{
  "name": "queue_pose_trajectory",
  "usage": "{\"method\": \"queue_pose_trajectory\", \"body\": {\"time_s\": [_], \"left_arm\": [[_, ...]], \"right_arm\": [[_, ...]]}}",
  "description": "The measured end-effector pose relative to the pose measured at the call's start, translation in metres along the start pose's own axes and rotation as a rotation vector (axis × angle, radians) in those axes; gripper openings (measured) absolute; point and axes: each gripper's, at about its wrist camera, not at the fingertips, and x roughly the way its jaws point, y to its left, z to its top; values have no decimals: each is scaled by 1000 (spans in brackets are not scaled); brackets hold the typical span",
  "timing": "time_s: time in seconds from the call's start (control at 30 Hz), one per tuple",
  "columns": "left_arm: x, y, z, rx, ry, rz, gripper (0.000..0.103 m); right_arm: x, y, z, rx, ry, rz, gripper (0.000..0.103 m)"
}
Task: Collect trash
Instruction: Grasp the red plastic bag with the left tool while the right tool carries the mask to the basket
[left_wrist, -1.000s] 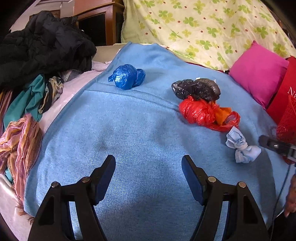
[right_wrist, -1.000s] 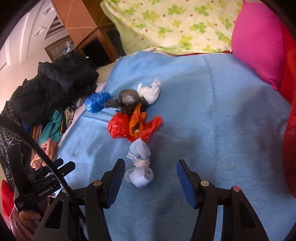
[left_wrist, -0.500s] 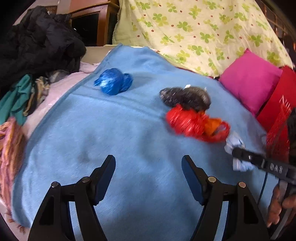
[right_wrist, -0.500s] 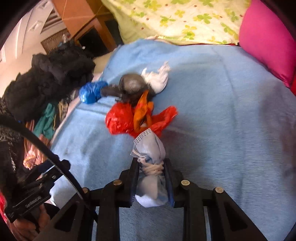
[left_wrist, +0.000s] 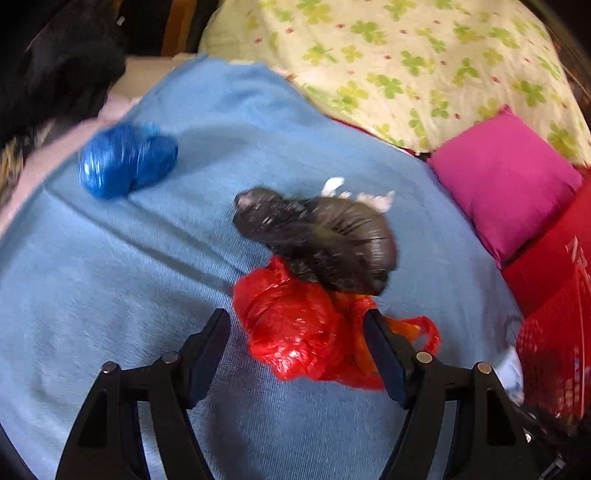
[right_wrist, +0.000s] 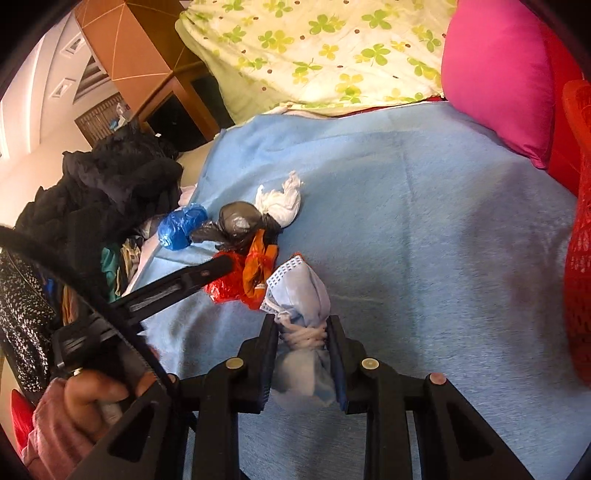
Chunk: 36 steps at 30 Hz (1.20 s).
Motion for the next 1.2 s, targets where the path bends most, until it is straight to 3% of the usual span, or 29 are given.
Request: {"method": "queue_pose_trajectory", "body": {"time_s": [0.03, 0.13, 0.27, 0.6, 0.87, 1.2], "left_arm": [[3, 4, -1, -26, 11, -19, 51], [-2, 9, -7, -36, 0, -22, 46], [-35, 3, -16, -5, -64, -13, 45], [-114, -11, -35, 76, -179, -9, 45], [-156, -54, -40, 225, -274, 15, 45], [-180, -120, -44, 406, -359, 114, 46]], "right_arm": [[-1, -2, 0, 3, -2, 0, 28], [-5, -6, 1, 16, -6, 1, 28], [-19, -5, 3, 15, -51, 8, 28], [-79, -4, 7, -22, -275, 65, 28], [-110, -6, 7, -34, -374, 60, 28], [-136, -19, 11, -17, -462, 53, 28]]}}
